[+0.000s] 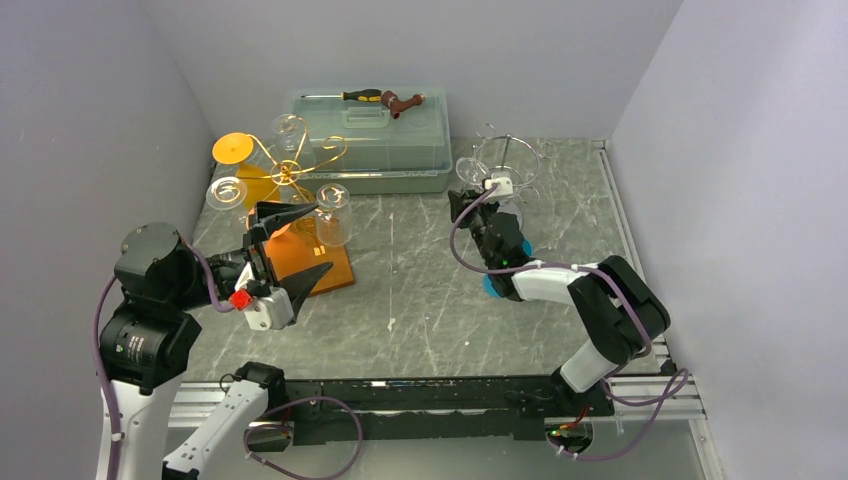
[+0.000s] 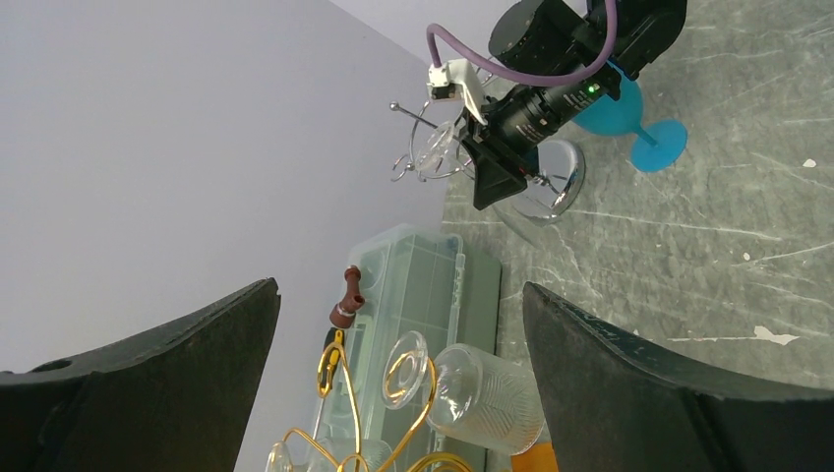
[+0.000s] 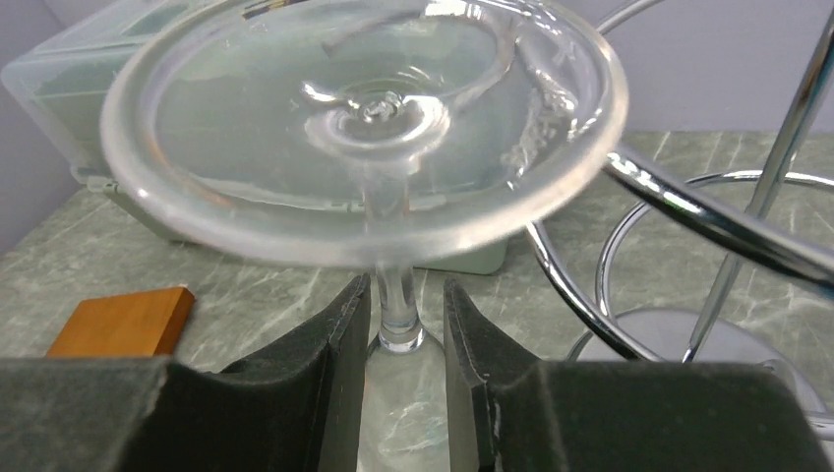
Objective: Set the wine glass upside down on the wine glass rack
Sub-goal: Adjust the wine glass.
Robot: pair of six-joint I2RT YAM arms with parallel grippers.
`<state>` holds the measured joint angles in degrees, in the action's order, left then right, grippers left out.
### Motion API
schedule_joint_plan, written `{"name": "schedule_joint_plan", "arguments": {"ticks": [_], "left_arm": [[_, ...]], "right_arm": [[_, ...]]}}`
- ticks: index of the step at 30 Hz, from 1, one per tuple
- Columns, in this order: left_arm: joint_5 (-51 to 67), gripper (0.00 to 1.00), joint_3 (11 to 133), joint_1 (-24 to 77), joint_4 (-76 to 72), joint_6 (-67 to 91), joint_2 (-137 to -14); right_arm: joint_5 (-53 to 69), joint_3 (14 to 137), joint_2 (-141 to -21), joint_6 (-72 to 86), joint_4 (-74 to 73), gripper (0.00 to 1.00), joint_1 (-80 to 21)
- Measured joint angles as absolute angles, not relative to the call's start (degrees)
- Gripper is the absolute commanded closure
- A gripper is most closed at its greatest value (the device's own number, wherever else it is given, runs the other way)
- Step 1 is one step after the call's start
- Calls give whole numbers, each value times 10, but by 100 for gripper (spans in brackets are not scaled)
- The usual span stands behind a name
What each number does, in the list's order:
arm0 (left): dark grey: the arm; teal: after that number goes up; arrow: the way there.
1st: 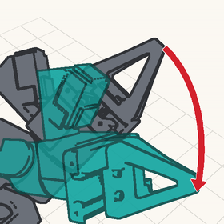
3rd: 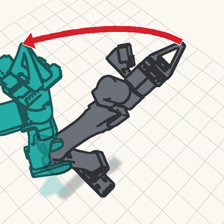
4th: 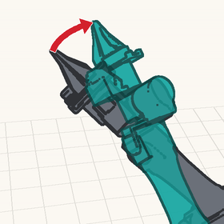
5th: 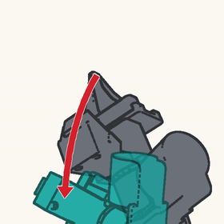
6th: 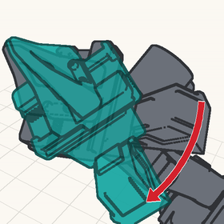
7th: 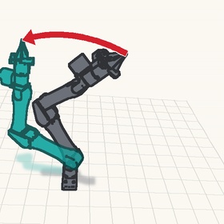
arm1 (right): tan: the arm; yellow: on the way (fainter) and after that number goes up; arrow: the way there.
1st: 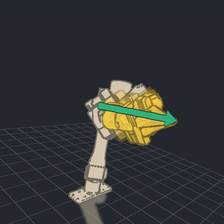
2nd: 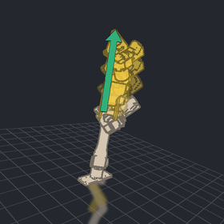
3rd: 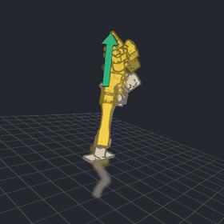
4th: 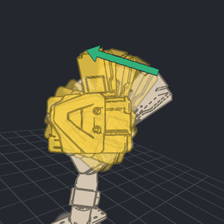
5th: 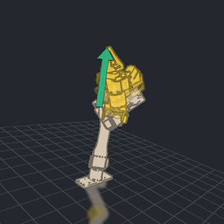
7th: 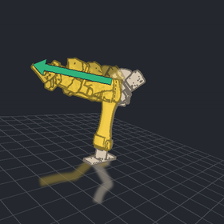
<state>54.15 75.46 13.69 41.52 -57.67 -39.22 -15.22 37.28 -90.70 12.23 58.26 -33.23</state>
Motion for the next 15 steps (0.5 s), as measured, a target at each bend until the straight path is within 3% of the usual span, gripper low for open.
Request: {"name": "schedule_joint_plan", "arguments": {"ticks": [15], "left_arm": [[543, 0, 755, 137, 426, -595, -392]], "right_arm": [[-82, 373, -904, 129, 548, 100, -329]]}}
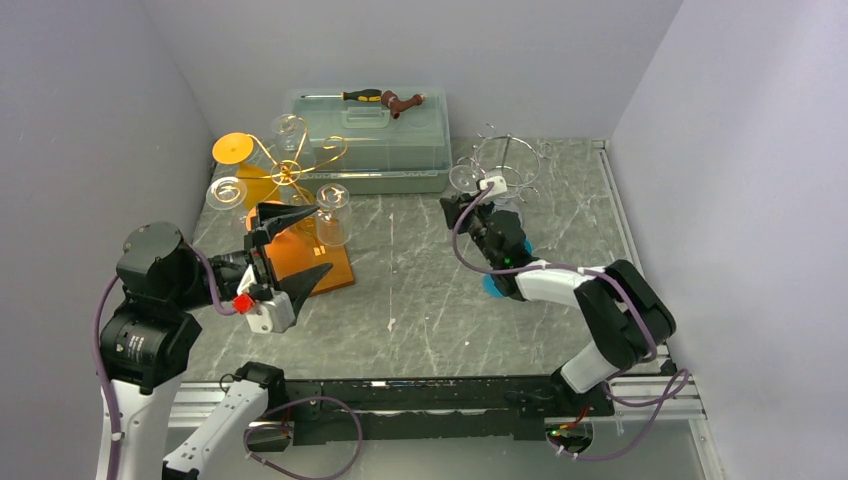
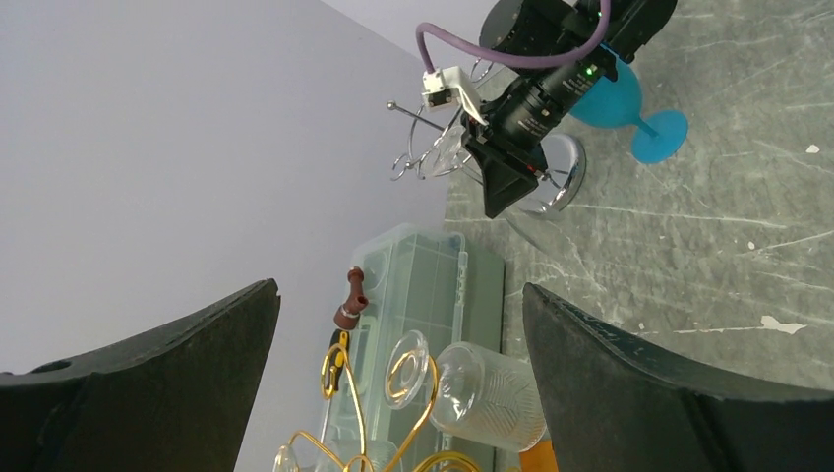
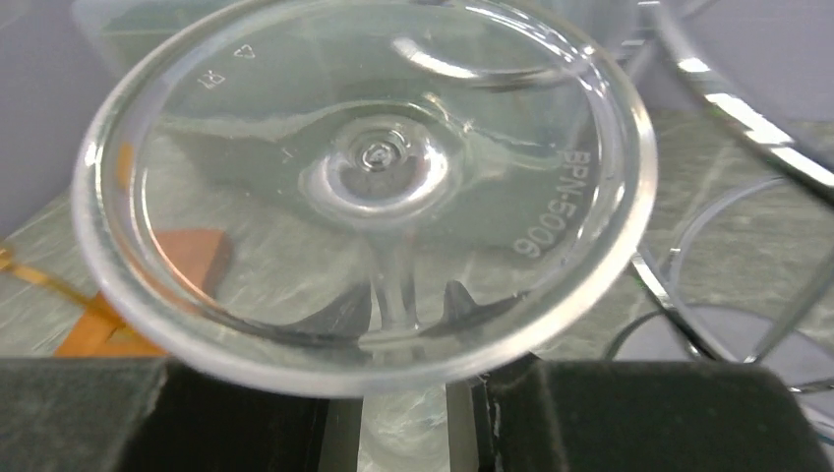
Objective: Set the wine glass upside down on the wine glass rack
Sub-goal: Adjust the wine glass.
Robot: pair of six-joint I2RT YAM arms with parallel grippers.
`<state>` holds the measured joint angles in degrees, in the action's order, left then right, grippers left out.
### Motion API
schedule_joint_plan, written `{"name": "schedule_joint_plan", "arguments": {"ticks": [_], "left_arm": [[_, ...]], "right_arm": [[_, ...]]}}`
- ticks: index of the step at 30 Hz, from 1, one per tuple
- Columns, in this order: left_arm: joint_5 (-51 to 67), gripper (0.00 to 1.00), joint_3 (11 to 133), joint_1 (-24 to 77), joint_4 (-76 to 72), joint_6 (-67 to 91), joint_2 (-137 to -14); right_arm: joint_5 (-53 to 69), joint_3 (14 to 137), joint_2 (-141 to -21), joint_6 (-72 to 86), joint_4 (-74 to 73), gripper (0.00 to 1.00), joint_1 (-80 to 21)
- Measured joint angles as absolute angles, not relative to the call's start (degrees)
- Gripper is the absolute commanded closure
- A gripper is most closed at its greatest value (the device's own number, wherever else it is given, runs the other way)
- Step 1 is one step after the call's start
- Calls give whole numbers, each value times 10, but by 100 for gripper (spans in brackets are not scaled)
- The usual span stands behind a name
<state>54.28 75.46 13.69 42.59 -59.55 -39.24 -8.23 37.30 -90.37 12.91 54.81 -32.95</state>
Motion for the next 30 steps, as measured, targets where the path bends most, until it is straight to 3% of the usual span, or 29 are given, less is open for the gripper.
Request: {"name": "schedule_joint_plan", "arguments": {"ticks": [7, 17, 27, 30], "left_arm": [[557, 3, 751, 137, 441, -655, -408], [631, 23, 762, 138, 423, -684, -525], [644, 31, 768, 191, 383, -698, -572], [640, 40, 768, 202, 376, -699, -568]], "right_arm": [[88, 373, -803, 137, 444, 100, -329], [387, 509, -733, 152, 208, 100, -355], [440, 638, -795, 145, 93, 100, -456], [438, 640, -804, 146, 90, 100, -471]]}}
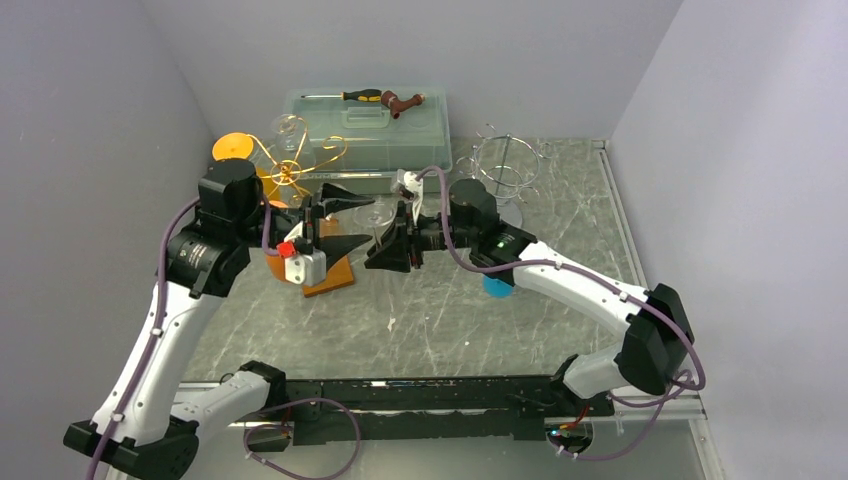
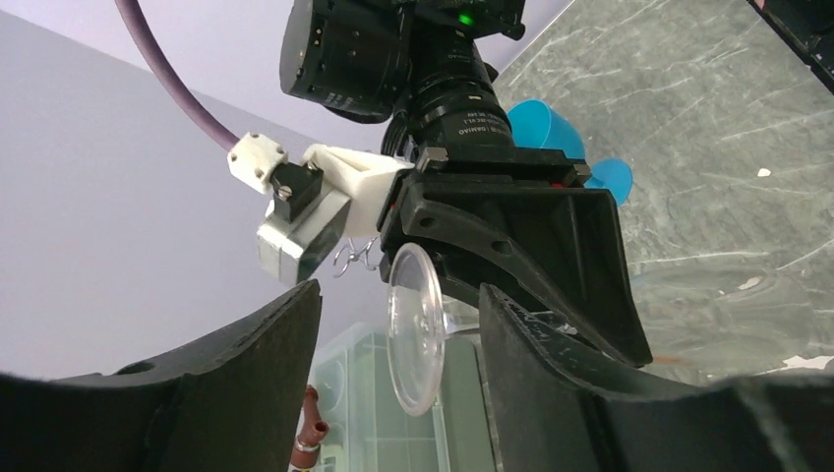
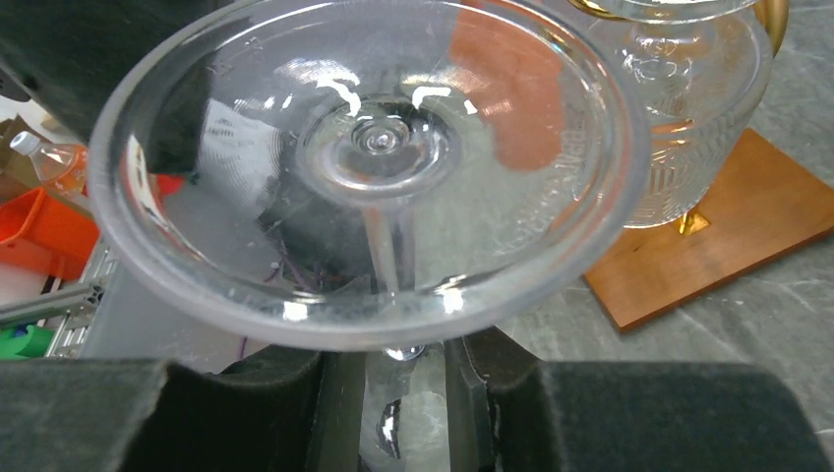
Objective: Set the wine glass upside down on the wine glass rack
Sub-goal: Adjust the wine glass.
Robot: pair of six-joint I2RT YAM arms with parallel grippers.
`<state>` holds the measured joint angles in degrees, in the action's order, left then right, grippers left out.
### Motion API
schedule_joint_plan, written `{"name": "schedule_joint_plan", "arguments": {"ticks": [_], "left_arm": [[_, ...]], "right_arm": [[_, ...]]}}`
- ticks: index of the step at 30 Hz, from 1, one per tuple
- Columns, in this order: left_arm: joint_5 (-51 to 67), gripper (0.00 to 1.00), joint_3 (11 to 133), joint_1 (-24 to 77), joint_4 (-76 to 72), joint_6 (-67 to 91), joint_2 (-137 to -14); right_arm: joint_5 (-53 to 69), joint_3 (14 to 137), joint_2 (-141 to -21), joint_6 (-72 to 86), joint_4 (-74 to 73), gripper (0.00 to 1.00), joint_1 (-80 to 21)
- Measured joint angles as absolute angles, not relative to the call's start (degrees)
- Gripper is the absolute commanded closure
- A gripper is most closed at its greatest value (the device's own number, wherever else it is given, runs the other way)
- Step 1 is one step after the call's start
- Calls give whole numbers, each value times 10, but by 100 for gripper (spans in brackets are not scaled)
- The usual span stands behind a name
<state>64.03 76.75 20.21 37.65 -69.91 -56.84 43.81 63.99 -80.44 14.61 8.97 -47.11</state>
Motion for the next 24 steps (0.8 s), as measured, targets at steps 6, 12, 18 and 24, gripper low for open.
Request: {"name": "schedule_joint_plan", "arguments": {"ticks": [6, 12, 18, 24], "left_arm": [[624, 54, 769, 209, 390, -719, -566], [606, 56, 773, 211, 406, -727, -578], [599, 99, 776, 212, 416, -728, -580], [592, 100, 788, 212, 424, -734, -580]], "right_arm": [[422, 642, -810, 152, 91, 100, -483], [398, 649, -811, 155, 108, 100, -502], [374, 649, -810, 157, 127, 100, -513], [360, 620, -796, 176, 177, 53, -512]]}}
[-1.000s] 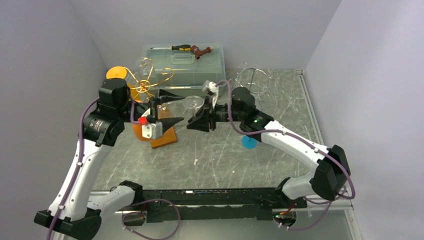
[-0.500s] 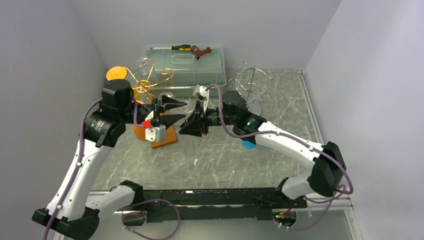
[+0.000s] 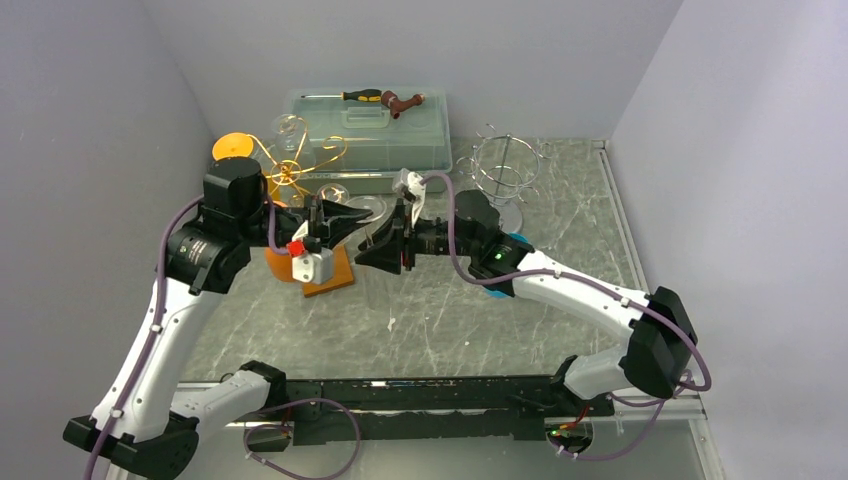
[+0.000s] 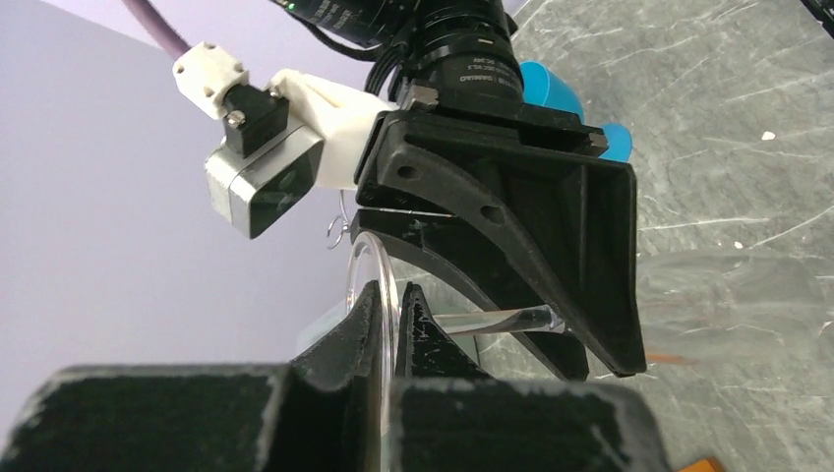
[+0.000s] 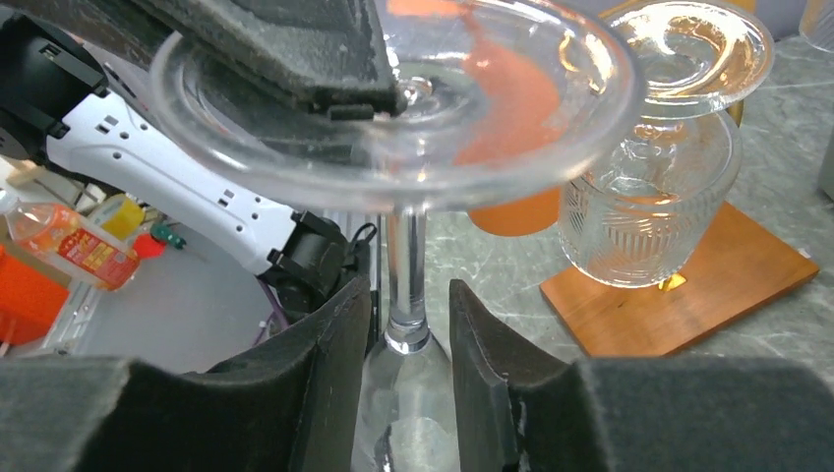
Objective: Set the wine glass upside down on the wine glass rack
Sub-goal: Adjust the wine glass.
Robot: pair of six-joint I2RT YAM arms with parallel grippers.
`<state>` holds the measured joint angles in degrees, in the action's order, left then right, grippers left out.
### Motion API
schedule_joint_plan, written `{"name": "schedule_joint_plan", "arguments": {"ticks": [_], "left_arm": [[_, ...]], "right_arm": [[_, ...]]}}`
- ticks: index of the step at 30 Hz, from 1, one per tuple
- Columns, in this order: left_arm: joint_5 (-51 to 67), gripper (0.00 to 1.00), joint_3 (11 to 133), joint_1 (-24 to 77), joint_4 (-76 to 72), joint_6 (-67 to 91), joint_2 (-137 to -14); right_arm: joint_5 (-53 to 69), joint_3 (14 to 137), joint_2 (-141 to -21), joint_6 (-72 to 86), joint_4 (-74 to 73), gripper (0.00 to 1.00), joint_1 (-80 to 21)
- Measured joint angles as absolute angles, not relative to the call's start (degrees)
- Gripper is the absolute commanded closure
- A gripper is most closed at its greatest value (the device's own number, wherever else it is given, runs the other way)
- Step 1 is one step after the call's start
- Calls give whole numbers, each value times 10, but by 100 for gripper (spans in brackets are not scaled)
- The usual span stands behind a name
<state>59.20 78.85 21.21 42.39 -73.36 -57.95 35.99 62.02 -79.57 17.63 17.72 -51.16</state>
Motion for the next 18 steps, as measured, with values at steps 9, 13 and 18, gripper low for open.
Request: {"name": "schedule_joint_plan", "arguments": {"ticks": [9, 13, 18], "left_arm": [[585, 100, 788, 214, 416, -759, -571], [584, 100, 788, 214, 401, -771, -555], [585, 100, 788, 214, 394, -776, -545]], "right_arm": [[338, 584, -792, 206, 206, 0, -515], [329, 582, -789, 205, 182, 0, -514], [309, 552, -758, 197, 158, 0, -514]]}}
